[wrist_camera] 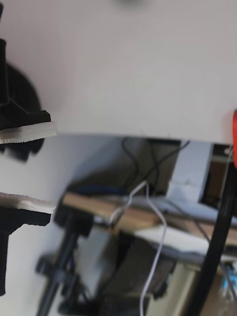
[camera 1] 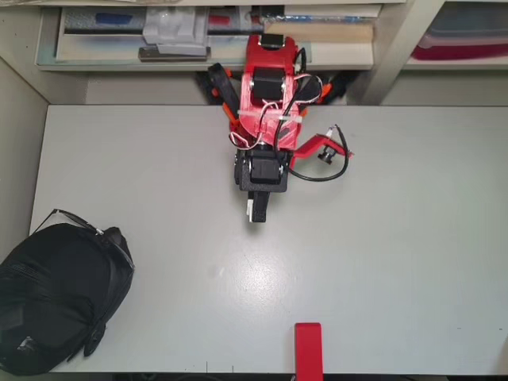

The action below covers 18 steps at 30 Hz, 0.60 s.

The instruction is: Place Meta Rayban sunglasses on black head mold for quality assessment

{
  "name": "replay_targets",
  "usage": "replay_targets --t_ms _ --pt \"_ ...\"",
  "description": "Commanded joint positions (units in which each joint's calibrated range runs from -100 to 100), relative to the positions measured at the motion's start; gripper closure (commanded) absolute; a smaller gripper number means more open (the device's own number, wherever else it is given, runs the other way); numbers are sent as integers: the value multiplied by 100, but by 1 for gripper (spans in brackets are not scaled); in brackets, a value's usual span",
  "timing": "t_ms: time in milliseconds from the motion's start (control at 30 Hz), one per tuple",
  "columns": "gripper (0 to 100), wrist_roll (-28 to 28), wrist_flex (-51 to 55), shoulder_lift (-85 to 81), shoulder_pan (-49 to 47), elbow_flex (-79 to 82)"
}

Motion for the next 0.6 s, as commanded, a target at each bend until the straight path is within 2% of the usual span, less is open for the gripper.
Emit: replay_targets --t_ms 0,567 --pt "36 -189 -191 -117 -107 374" --pt "36 -189 -200 -126 -107 1912"
